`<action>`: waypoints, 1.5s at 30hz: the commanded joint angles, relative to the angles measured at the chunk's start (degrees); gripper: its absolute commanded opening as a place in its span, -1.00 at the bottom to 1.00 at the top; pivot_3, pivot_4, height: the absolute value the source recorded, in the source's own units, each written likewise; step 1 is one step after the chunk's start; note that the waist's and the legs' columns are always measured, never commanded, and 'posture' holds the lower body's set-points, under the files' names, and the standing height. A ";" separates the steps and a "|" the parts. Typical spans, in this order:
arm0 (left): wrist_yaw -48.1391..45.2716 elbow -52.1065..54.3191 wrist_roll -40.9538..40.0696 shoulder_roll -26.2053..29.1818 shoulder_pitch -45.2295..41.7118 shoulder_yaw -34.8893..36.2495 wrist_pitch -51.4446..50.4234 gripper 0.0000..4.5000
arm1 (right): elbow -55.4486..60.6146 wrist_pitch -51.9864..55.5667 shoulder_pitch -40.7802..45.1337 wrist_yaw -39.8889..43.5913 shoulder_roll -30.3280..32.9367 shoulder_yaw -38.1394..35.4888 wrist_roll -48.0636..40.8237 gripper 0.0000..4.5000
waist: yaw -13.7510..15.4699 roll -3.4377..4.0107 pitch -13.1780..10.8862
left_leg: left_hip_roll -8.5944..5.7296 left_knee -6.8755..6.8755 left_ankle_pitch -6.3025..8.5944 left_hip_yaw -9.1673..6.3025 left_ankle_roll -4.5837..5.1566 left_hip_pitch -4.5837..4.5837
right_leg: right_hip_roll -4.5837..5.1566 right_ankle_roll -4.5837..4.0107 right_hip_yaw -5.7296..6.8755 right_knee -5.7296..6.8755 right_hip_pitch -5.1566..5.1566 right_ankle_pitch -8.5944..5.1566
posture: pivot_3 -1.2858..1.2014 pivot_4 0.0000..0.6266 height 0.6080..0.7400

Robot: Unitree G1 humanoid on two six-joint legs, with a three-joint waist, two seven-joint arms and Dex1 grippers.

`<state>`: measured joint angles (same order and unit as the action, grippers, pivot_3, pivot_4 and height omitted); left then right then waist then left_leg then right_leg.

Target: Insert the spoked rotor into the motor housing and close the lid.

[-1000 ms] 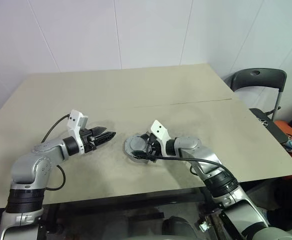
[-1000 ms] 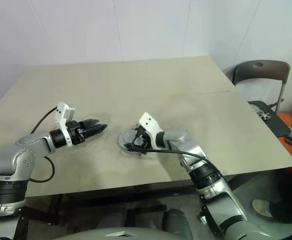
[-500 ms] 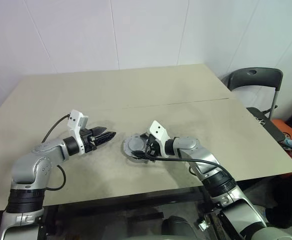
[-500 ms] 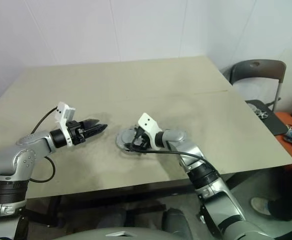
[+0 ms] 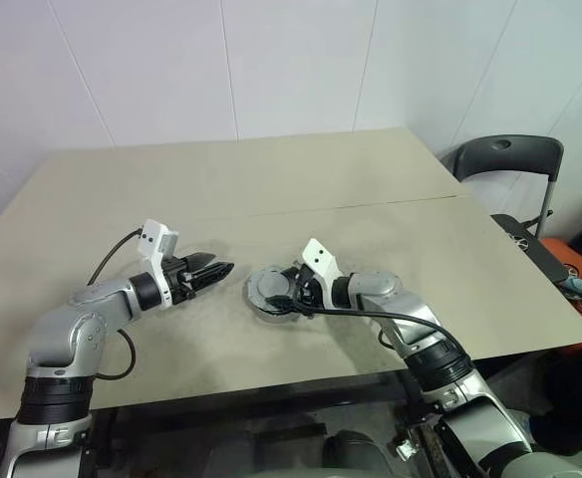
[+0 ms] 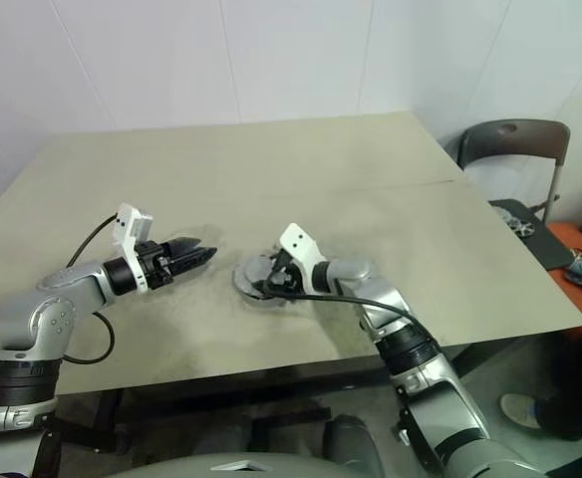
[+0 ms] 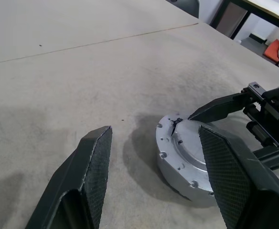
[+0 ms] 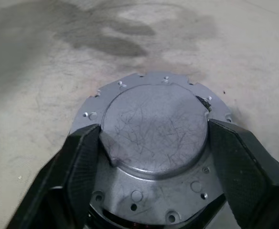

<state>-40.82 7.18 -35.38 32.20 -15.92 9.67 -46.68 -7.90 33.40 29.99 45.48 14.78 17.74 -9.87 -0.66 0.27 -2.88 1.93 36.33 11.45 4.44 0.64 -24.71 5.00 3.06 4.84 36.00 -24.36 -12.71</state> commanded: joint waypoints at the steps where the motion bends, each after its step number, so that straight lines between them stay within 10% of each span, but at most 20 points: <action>1: 0.07 0.57 0.37 -0.02 -1.11 -0.26 1.19 0.36 | 3.47 1.32 0.76 0.50 0.99 -2.44 -1.82 0.39 | -0.01 0.00 0.00 | 0.00 0.00 0.00 0.00 0.00 0.00 | 0.00 0.00 0.00 0.00 0.00 0.00 | 0.03 -1.00 1.00; 41: 0.79 1.46 0.52 -1.09 -0.53 -0.59 0.81 0.36 | 5.33 0.90 -1.40 4.03 4.94 0.12 -0.94 0.39 | -0.24 -0.03 -0.02 | 0.04 -0.13 0.01 0.03 -0.01 0.19 | 0.00 0.01 -0.03 -0.05 0.00 -0.02 | 0.03 -1.00 1.00; 45: 0.88 1.44 0.45 -1.11 -0.49 -0.61 0.82 0.36 | 6.93 6.86 -0.26 5.90 4.50 -3.56 -6.58 0.78 | -0.12 -0.04 -0.03 | 0.07 -0.14 0.01 0.03 -0.01 0.19 | 0.02 0.00 -0.03 -0.06 0.01 -0.02 | 0.03 -1.00 1.00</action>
<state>-39.88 6.90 -34.46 30.98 -15.96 8.57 -46.60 -3.44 37.61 28.08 50.24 19.58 16.46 -13.22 -0.78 0.23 -2.91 2.00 36.19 11.46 4.47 0.63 -24.52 5.02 3.06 4.82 35.94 -24.36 -12.73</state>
